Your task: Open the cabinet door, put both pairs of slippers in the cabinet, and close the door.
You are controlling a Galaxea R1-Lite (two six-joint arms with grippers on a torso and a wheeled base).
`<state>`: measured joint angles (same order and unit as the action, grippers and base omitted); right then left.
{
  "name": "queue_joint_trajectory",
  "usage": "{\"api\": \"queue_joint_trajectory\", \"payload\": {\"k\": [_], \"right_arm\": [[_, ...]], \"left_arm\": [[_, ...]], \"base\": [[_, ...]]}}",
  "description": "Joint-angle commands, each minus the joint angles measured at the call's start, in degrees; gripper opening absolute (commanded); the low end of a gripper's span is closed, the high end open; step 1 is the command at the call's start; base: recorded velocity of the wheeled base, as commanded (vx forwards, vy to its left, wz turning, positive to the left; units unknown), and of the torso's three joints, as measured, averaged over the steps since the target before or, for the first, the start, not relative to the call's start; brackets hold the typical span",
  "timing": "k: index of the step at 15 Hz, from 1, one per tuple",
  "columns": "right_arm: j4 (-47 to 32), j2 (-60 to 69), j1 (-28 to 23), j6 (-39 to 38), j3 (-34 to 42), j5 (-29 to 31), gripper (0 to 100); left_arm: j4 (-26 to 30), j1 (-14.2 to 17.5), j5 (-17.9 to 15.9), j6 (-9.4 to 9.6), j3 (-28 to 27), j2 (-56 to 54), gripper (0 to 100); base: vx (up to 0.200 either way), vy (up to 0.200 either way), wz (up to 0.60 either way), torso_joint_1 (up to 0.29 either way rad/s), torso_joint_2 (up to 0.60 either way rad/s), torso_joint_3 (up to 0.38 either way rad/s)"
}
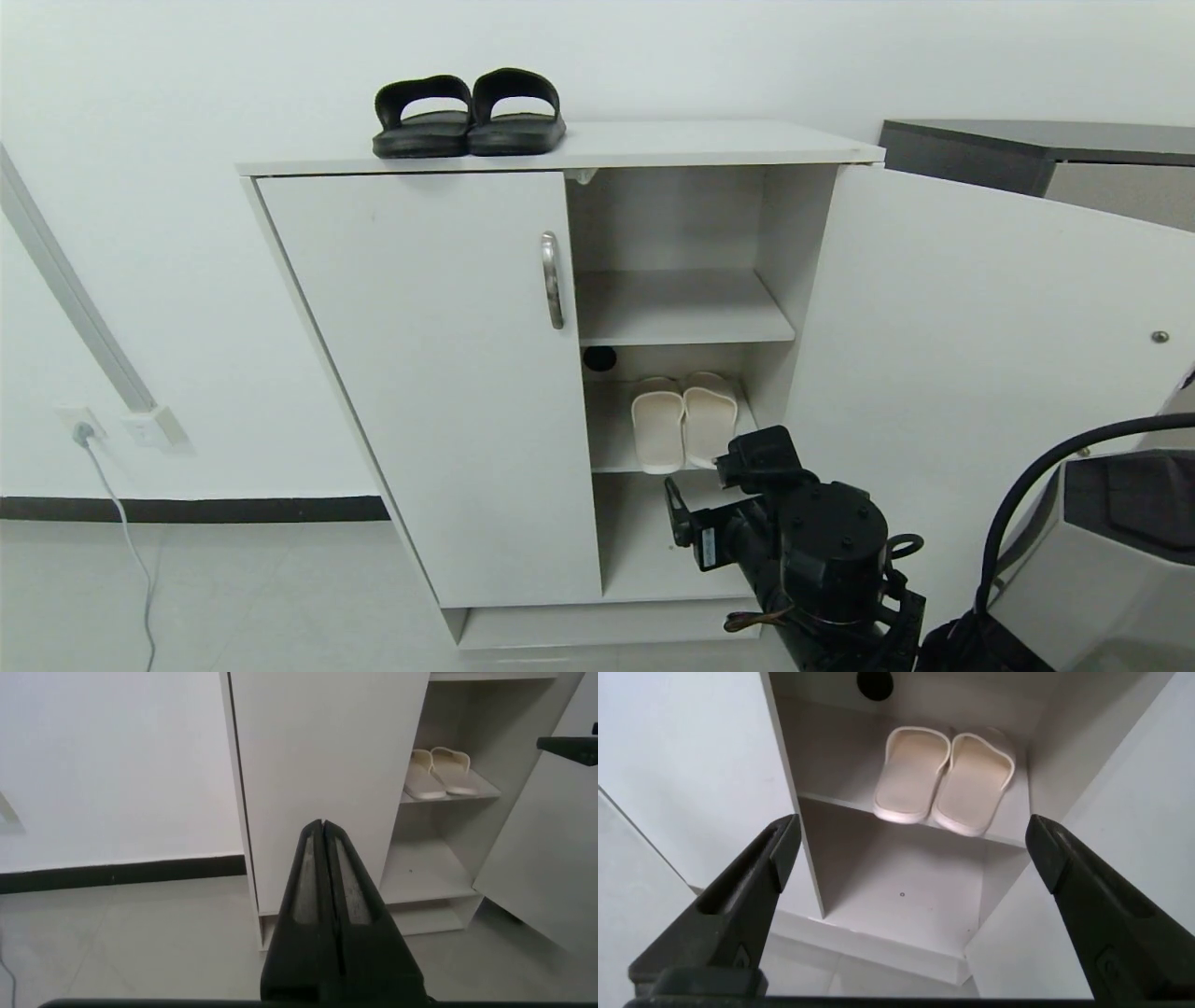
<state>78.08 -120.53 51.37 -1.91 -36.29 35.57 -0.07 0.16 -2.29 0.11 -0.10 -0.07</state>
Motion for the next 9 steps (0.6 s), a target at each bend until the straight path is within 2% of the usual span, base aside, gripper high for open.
{"api": "queue_joint_trajectory", "payload": {"k": [1,9], "right_arm": [[0.05,-0.32,0.04,-0.02,-0.01,0.02,100],[0.58,-0.41,0.04,-0.02,-0.01,0.02,100]], "left_arm": [[-0.01,0.02,-0.08,-0.02,0.01,0.07,0],[-0.01,0.02,0.01,-0.20,0.01,0.07,0]], "base": [[0.000,0.200,0.00,-0.002,0.01,0.007],[0.000,0.200,0.00,0.003,0.00,0.005]]}}
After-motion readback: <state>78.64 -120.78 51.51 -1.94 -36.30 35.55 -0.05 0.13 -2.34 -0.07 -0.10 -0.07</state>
